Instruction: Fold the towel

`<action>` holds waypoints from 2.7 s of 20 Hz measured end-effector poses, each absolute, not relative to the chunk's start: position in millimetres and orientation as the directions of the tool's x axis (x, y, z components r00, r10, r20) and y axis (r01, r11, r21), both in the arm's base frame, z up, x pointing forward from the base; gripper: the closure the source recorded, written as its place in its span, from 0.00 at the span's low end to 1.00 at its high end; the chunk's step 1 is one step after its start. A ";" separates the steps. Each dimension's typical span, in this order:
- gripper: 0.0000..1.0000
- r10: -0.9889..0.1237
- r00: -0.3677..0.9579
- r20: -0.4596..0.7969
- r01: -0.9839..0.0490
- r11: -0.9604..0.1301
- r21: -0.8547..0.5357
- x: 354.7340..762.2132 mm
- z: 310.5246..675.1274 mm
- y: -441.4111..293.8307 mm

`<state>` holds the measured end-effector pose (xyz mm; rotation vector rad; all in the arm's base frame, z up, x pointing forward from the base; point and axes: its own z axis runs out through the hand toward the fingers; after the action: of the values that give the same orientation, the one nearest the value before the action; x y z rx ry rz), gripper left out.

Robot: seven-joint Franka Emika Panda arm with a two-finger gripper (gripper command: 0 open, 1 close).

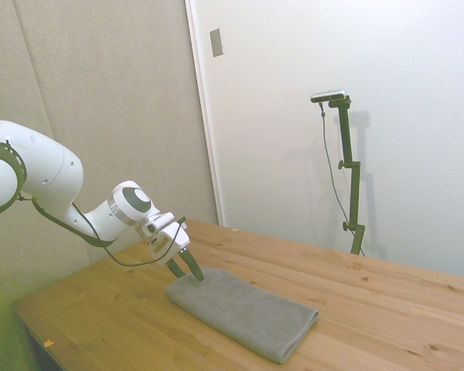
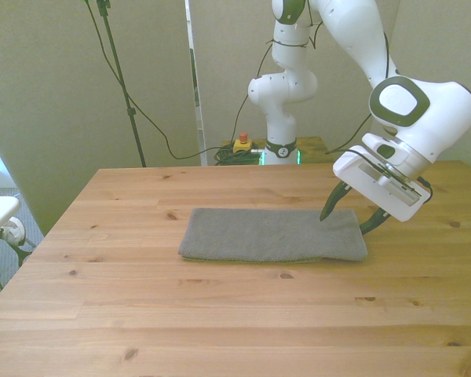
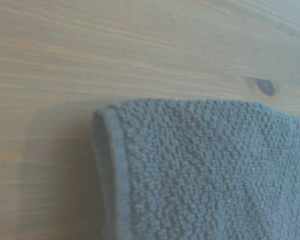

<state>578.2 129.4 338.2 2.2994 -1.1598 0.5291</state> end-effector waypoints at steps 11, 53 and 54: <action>1.00 -0.609 0.578 0.544 -0.802 -0.549 0.237 578.2 336.3 113.8; 1.00 -0.875 0.412 0.254 -0.867 -0.462 -0.184 507.4 447.2 -194.2; 1.00 -0.879 0.410 0.245 -0.868 -0.458 -0.192 507.8 446.3 -204.6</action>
<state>507.8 -204.6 446.3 2.6665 -1.6528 0.4975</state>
